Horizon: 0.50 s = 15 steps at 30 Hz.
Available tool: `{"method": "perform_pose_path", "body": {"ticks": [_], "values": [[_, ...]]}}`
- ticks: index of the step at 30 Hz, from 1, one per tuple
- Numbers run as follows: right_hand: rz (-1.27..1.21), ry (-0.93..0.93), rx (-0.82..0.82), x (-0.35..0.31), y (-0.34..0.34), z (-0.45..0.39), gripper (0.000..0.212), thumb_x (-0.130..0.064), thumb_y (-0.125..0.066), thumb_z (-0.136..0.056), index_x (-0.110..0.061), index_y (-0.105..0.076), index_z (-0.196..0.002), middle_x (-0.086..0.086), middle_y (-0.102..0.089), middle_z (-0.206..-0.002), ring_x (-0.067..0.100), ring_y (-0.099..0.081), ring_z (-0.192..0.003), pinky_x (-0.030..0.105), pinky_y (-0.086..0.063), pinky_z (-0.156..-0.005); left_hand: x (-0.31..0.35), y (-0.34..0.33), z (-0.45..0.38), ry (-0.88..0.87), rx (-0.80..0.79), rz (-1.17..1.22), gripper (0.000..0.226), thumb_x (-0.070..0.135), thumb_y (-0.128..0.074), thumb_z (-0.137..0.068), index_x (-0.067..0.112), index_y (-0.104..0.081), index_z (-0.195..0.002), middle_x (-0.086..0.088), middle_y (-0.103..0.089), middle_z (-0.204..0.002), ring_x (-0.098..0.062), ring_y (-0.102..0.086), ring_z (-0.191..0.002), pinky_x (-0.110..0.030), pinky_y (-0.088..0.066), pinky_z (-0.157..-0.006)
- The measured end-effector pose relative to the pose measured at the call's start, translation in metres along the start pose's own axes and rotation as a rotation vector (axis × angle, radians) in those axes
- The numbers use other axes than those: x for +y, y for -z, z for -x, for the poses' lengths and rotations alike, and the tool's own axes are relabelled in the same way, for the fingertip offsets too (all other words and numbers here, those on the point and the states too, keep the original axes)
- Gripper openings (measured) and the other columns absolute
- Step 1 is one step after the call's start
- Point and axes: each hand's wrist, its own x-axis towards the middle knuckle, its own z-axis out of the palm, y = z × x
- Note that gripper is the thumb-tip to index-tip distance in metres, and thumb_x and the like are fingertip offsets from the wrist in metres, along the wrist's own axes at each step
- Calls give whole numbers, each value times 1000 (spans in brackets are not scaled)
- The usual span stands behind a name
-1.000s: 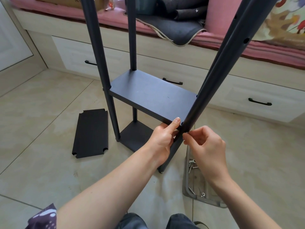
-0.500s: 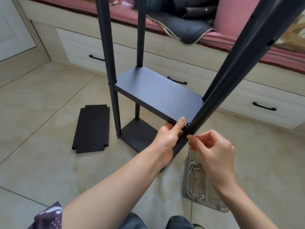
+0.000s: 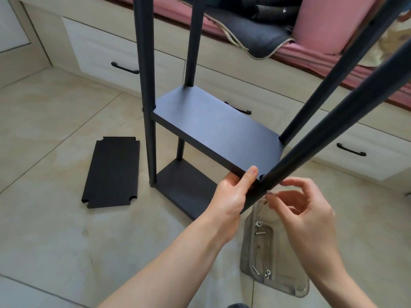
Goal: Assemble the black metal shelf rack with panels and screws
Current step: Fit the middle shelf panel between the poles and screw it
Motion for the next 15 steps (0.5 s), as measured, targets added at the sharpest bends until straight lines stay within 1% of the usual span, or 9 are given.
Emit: {"method": "perform_pose_path", "body": {"ticks": [1,3,6,8,11,14,15], "values": [[-4,2,-22,0,0,-1,33,-17,-80,-79,-36,-61,-99,-8,-73,-81,10,-71,-72,25,-56,-67,-2,1,-1,-8,-6,-11,25,39,-58,-99,15,-63,-95,6,-69,-79,-6,-70,-78,-23,-51,-79],[-42,4,-62,1,1,-5,38,-21,-78,-78,-43,-60,-103,-4,-72,-86,13,-71,-77,25,-56,-68,-5,2,-3,-24,-18,-4,26,39,-59,-99,14,-64,-97,3,-69,-83,-8,-70,-82,-25,-50,-83],[-105,18,-94,0,2,-11,34,-30,-76,-72,-39,-62,-101,-2,-69,-91,15,-69,-80,23,-56,-68,-8,2,-5,-37,-15,23,28,45,-63,-93,17,-65,-92,5,-67,-80,-9,-66,-82,-28,-47,-86],[-127,21,-109,2,4,-15,33,-31,-75,-69,-36,-64,-100,-4,-69,-96,15,-70,-81,20,-55,-67,-10,2,-8,-50,-31,11,30,48,-62,-91,18,-66,-92,9,-67,-76,-5,-65,-79,-24,-47,-83],[-148,26,-133,7,5,-19,32,-21,-75,-72,-31,-65,-101,-4,-70,-99,13,-70,-81,18,-55,-68,-12,2,-11,-70,-48,16,28,44,-63,-93,16,-67,-96,10,-70,-79,-3,-67,-81,-14,-50,-74],[-155,44,-184,12,6,-23,43,0,-76,-76,-31,-66,-104,-2,-67,-95,11,-64,-72,15,-53,-67,-13,2,-12,-87,-53,9,25,40,-62,-95,16,-67,-95,10,-71,-79,-1,-67,-80,-10,-49,-72],[-159,54,-206,13,6,-25,47,4,-75,-76,-31,-67,-106,-1,-67,-95,11,-62,-71,14,-52,-67,-13,2,-12,-93,-54,7,24,39,-62,-96,16,-67,-96,10,-71,-80,-1,-68,-80,-9,-49,-71]]}}
